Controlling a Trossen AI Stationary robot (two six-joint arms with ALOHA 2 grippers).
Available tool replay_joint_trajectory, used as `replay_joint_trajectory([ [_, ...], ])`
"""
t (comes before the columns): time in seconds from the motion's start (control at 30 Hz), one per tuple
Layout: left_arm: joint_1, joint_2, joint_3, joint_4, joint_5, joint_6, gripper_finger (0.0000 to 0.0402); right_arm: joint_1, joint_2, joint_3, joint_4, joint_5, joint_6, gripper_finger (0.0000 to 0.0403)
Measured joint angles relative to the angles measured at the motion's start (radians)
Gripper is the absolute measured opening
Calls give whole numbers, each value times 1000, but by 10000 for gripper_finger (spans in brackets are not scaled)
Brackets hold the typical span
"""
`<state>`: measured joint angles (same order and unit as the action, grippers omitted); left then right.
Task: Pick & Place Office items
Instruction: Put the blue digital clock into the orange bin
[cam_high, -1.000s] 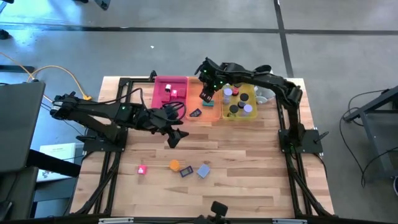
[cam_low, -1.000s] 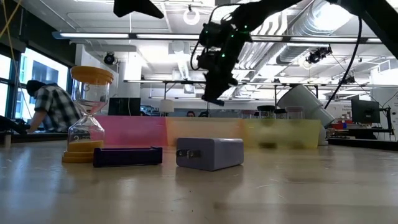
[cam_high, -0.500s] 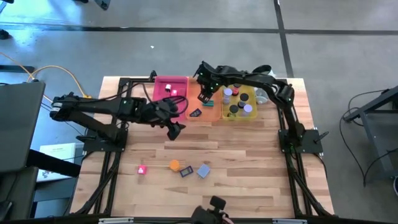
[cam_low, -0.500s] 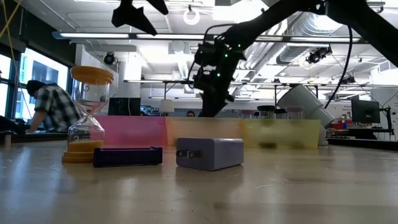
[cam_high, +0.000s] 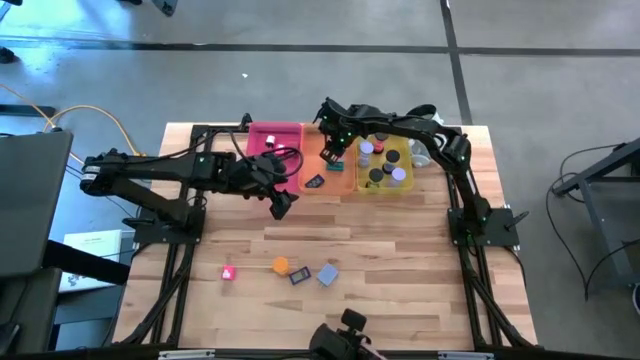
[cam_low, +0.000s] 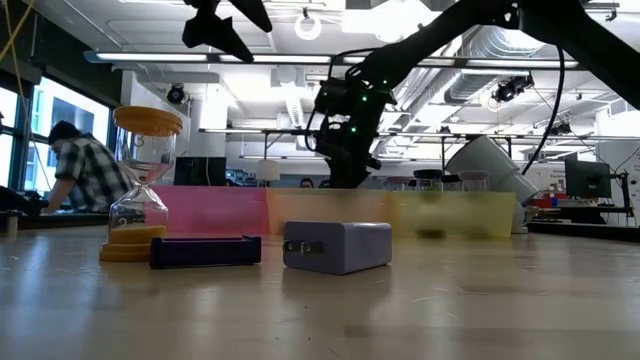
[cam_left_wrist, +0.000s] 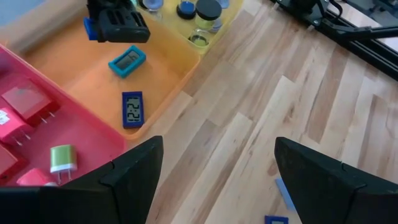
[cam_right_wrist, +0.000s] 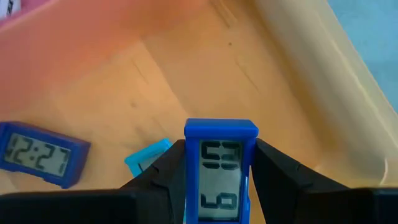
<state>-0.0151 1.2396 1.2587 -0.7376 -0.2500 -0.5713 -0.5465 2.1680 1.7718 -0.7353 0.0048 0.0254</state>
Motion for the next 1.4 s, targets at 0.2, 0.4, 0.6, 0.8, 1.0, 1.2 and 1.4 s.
replay_joint_trajectory([
  [0.2, -1, 0, 0, 0, 13, 23, 301, 1, 1, 0, 0, -6, -156, 135],
  [0.4, -1, 0, 0, 0, 13, 23, 301, 1, 1, 0, 0, -11, -284, 135],
  [0.6, -1, 0, 0, 0, 16, 24, 301, 1, 1, 0, -8, -55, -395, 135],
  [0.8, -1, 0, 0, 0, 16, 24, 301, 1, 1, 0, -8, -53, -444, 135],
  [1.0, -1, 0, 0, 0, 15, 24, 301, -2, 40, 1, -41, -15, -469, 135],
  [1.2, 1, 0, -2, -1, 15, 29, 301, 2, 90, 0, -71, -12, -474, 134],
  [1.4, 2, 0, -3, -3, 14, 33, 301, 3, 104, 2, -60, -7, -442, 139],
])
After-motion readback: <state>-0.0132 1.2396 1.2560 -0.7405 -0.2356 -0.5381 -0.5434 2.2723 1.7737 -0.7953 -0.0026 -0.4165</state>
